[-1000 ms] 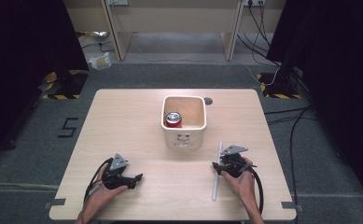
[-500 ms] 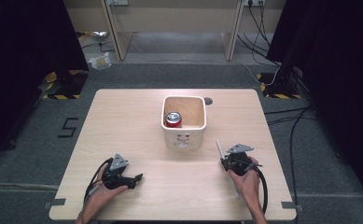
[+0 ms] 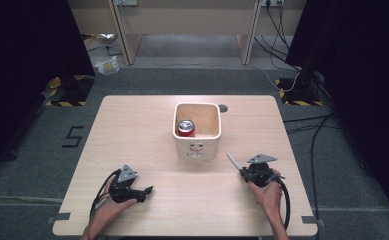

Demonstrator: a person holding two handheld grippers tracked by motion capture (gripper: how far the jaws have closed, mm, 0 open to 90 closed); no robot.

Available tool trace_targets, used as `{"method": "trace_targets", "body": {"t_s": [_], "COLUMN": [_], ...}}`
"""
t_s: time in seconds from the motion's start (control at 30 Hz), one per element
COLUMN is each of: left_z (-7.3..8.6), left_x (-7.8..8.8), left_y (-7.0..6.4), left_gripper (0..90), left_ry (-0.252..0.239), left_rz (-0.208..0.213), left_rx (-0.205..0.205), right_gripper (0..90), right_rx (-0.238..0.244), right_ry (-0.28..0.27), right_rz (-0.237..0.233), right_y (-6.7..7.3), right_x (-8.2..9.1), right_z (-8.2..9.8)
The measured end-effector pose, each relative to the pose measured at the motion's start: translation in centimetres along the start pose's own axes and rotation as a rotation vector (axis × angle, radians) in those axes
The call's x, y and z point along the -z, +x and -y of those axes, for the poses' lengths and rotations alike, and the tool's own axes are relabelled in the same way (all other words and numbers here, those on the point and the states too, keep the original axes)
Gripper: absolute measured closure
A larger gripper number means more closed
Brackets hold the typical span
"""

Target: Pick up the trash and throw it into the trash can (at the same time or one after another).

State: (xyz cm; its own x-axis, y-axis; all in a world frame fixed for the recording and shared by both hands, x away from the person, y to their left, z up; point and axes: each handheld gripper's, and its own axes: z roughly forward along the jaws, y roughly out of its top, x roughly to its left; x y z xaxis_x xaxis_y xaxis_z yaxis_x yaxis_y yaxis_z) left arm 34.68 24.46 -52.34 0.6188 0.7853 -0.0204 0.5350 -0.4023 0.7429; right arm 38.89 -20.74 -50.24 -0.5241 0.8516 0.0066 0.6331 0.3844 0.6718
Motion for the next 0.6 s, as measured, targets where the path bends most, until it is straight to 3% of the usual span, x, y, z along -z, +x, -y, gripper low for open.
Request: {"method": "trace_targets", "body": {"t_s": [0.6], "left_z": [0.0], "left_x": [0.0], "left_y": [0.0], "left_gripper": [13.6], "left_ry": [0.0], "left_rz": [0.0], "left_rx": [0.0], "right_gripper": [81.1], "right_rx": [-0.038], "right_ry": [-0.129], "right_rz": [0.022], "right_y": [-1.8], "right_x": [3.3], "right_z": [-1.1]}}
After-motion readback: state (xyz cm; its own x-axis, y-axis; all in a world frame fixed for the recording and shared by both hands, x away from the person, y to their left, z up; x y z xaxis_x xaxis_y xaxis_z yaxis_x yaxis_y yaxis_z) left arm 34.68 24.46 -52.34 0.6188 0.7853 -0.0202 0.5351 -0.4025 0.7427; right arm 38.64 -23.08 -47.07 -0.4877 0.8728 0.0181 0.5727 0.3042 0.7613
